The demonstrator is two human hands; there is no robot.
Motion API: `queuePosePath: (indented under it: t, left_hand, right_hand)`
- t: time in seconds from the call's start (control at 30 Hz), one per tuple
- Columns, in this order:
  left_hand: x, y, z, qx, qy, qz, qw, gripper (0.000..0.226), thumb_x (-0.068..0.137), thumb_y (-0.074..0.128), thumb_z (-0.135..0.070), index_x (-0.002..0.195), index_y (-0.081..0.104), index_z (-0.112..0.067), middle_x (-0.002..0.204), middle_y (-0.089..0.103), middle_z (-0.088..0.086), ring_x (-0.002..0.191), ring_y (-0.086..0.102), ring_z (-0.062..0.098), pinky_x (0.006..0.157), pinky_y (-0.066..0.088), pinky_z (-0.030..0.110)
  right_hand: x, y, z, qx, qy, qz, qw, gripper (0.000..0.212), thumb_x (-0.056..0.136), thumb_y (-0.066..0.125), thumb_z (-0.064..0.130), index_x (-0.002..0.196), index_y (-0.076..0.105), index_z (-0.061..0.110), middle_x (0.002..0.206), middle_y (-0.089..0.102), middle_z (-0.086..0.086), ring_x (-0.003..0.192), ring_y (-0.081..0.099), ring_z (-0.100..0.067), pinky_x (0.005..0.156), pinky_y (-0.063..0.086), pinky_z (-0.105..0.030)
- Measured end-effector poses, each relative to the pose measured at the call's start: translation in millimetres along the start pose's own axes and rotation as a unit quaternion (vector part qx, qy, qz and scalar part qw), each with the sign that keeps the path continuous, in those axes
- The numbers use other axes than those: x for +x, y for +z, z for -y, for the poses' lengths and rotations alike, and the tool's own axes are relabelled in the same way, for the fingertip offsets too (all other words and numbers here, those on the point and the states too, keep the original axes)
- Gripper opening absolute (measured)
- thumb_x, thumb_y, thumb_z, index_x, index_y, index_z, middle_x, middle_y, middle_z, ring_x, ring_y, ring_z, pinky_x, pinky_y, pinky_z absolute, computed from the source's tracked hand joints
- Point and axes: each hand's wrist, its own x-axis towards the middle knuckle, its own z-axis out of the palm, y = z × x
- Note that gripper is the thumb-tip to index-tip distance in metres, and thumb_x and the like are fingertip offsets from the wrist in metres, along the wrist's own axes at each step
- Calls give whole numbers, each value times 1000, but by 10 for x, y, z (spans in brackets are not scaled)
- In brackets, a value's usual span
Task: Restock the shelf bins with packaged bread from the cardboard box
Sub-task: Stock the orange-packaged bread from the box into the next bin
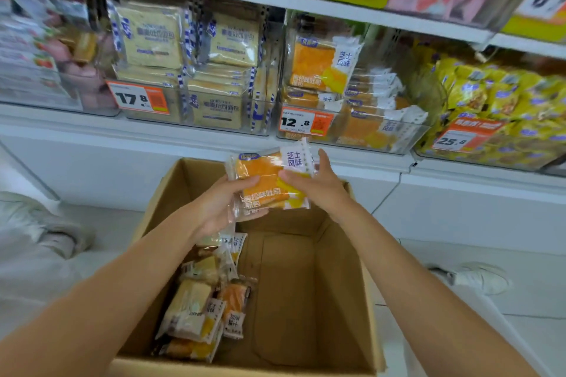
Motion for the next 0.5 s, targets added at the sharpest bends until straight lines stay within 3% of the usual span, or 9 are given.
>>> queuePosePath:
  t: [0.07,0.13,0.2,0.3,0.37,0.43,0.5]
  left_hand:
    - [27,95,-125,26,1,15,1000,58,79,71,-25,133,55,-11,121,69,16,112,67,31,96,53,51]
    - [87,288,-253,97,25,1,995,71,75,76,-44,136,52,-16,119,71,11,112,67,28,102,49,50]
    - [175,527,-412,147,62,-30,987,70,74,69,-61,132,54,-24,116,72,5,110,67,24,103,48,48]
    - [379,852,-660,190,83,-14,978,44,87,63,-46,126,57,-27,117,71,6,107,68,22,98,52,46]
    - [556,1043,-817,222,106,-2,969,44,85,66,-44,124,56,-26,116,70,3,104,69,21,91,56,39]
    - [760,1226,-953,269,199,-36,942,48,90,59,-50,129,52,-23,122,64,-2,109,64,15,85,52,25]
    - [1062,1314,-1101,351,345,-107,864,53,96,52,-50,140,46,-20,136,53,-3,124,52,14,93,42,23]
  right_hand:
    - [-4,-88,-49,117,52,92,987,75,70,79,56,134,52,29,131,64,1,119,61,-18,109,42,-45]
    - [-19,-212,-32,180,39,113,976,56,75,77,46,124,61,25,116,72,0,109,68,-19,106,46,-45]
    - [9,-397,18,224,21,109,968,61,73,78,42,127,59,21,116,72,-2,110,68,-20,104,47,-44]
    - [115,-766,114,251,6,74,965,64,72,80,32,130,58,16,115,72,-6,106,69,-23,98,53,-43]
    - [253,-1030,140,263,-5,26,964,79,63,87,29,134,55,14,116,71,-9,103,70,-25,94,55,-44]
    - [393,-1324,165,279,-10,-29,960,103,53,95,30,142,45,12,121,68,-12,102,70,-28,90,57,-48]
    - [545,-1650,206,281,-29,-63,957,82,62,88,23,135,53,10,115,70,-14,98,72,-29,81,60,-45]
